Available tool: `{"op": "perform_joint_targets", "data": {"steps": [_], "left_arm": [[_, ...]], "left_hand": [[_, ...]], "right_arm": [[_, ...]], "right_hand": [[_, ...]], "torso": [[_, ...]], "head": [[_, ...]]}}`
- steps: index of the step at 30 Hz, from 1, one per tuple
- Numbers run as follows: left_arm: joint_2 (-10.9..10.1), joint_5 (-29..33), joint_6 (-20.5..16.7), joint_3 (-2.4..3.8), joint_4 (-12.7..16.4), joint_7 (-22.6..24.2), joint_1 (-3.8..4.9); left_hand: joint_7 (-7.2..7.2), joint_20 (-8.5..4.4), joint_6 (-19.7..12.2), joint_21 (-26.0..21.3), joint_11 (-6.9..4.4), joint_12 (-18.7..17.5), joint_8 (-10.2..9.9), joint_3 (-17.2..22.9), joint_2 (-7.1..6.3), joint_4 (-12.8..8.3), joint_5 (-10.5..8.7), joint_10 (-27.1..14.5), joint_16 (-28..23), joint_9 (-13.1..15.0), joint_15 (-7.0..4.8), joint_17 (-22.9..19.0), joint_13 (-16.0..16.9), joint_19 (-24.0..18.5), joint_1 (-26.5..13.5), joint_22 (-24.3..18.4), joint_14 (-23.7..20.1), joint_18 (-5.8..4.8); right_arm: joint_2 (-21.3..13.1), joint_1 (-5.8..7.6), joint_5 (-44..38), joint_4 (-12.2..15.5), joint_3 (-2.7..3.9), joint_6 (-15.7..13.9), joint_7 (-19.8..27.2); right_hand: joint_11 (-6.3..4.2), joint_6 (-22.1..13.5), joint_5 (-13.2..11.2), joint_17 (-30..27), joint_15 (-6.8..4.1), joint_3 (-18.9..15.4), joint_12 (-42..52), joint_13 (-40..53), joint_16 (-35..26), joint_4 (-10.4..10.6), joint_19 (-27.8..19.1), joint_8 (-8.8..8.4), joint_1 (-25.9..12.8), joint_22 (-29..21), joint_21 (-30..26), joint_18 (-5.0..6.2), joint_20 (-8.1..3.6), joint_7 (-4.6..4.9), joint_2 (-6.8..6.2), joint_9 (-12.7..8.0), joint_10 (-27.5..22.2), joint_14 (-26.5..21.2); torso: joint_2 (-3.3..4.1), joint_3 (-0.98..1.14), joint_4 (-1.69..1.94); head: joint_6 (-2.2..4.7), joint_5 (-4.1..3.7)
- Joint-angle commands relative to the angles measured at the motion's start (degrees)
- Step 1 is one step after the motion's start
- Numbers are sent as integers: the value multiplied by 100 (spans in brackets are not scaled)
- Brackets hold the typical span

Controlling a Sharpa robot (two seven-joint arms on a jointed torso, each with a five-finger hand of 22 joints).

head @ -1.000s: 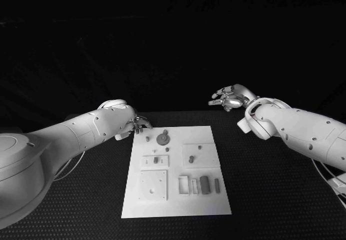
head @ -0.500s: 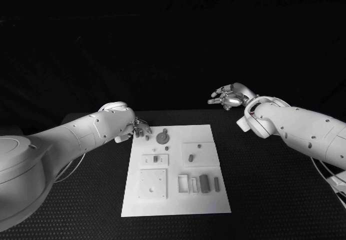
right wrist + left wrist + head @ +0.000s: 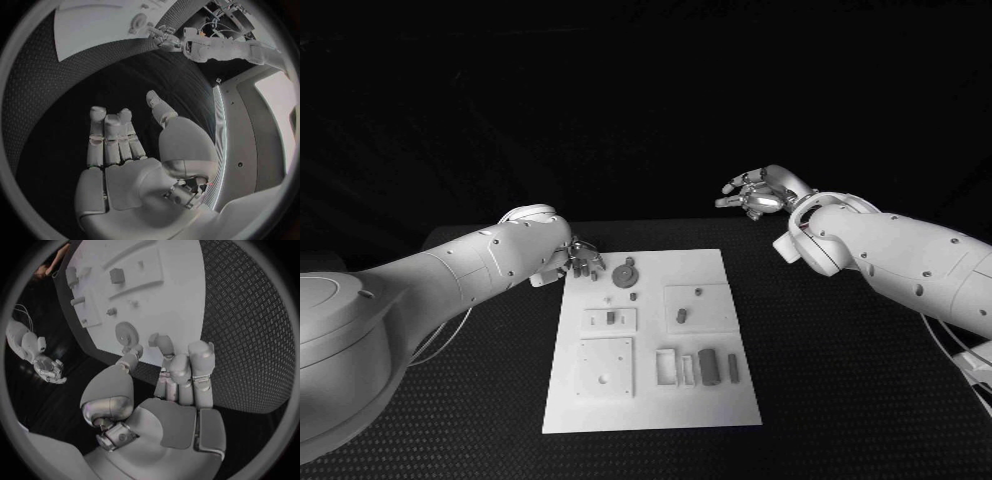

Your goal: Assemble the parts on the task board

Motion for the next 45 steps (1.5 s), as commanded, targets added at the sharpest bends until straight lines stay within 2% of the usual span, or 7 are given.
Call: {"op": "perform_joint_targets", "data": {"steps": [1, 5, 8, 13, 35, 45], "left_arm": [[13, 48, 120, 0, 10, 76, -2], [2, 48, 116, 0, 7, 69, -2], [-2, 41, 109, -1, 8, 49, -2], [-8, 29, 114, -1, 23, 67, -2], [-19, 33, 226, 0, 10, 114, -2], [-19, 36, 228, 0, -2, 122, -2]], "left_hand": [[7, -6, 54, 43, -11, 32, 30, -1, 73, -56, 41, -38, 22, 10, -11, 1, -11, -6, 27, 11, -37, 960], [2, -6, 82, 51, -15, 40, 42, -2, 131, -108, 114, -35, 25, 13, -14, -2, -22, -4, 60, 21, -33, 952], [-15, -7, 163, 57, -31, 52, 87, -15, 179, -178, 339, -31, 30, 32, -28, -7, -39, 1, 83, 32, -26, 938], [-47, -19, 258, 63, -60, 67, 167, -27, 222, -255, 481, -18, 36, 67, -55, -14, -59, 18, 112, 39, -9, 928], [-81, -20, 355, 80, -89, 83, 269, 10, 375, -430, 591, 7, 47, 106, -81, -25, -107, 39, 249, 60, 5, 881], [-84, -18, 367, 83, -92, 82, 289, 38, 372, -494, 636, 12, 48, 111, -83, -30, -129, 42, 326, 66, 6, 862]], "right_arm": [[4, 0, -16, 3, 4, 40, 25], [8, 0, -16, -4, 4, 43, 25], [13, 0, -16, -12, 4, 45, 25], [15, -1, -16, -11, 4, 50, 26], [41, -1, -16, -37, 4, 68, 21], [47, -1, -16, -39, 4, 72, 17]], "right_hand": [[-1, -2, 5, -6, -11, -42, 26, -10, 36, -4, 4, -21, -6, 6, -34, 251, 23, 40, 45, 5, -34, -47], [-1, -2, 5, -6, -11, -43, 27, -11, 37, -4, 4, -21, -6, 7, -34, 251, 23, 40, 45, 5, -34, -47], [-1, -2, 4, -7, -11, -43, 28, -12, 38, -4, 4, -21, -6, 7, -34, 251, 23, 40, 45, 5, -34, -47], [-1, -1, 5, -8, -11, -44, 30, -14, 39, -3, 5, -22, -6, 7, -33, 251, 23, 40, 46, 6, -34, -47], [-1, 1, 5, -11, -11, -46, 37, -22, 44, -2, 7, -24, -8, 7, -33, 251, 23, 40, 50, 6, -35, -47], [-1, 1, 5, -13, -10, -48, 42, -26, 46, -2, 8, -26, -10, 8, -33, 251, 23, 40, 52, 7, -36, -47]], "torso": [[3, 1, 2], [3, 3, 1], [2, 4, 1], [6, 1, 0], [5, -2, 0], [6, -3, 0]], "head": [[-2, -2], [-4, 3], [-10, 2], [-12, 1], [-44, -3], [-46, 3]]}}
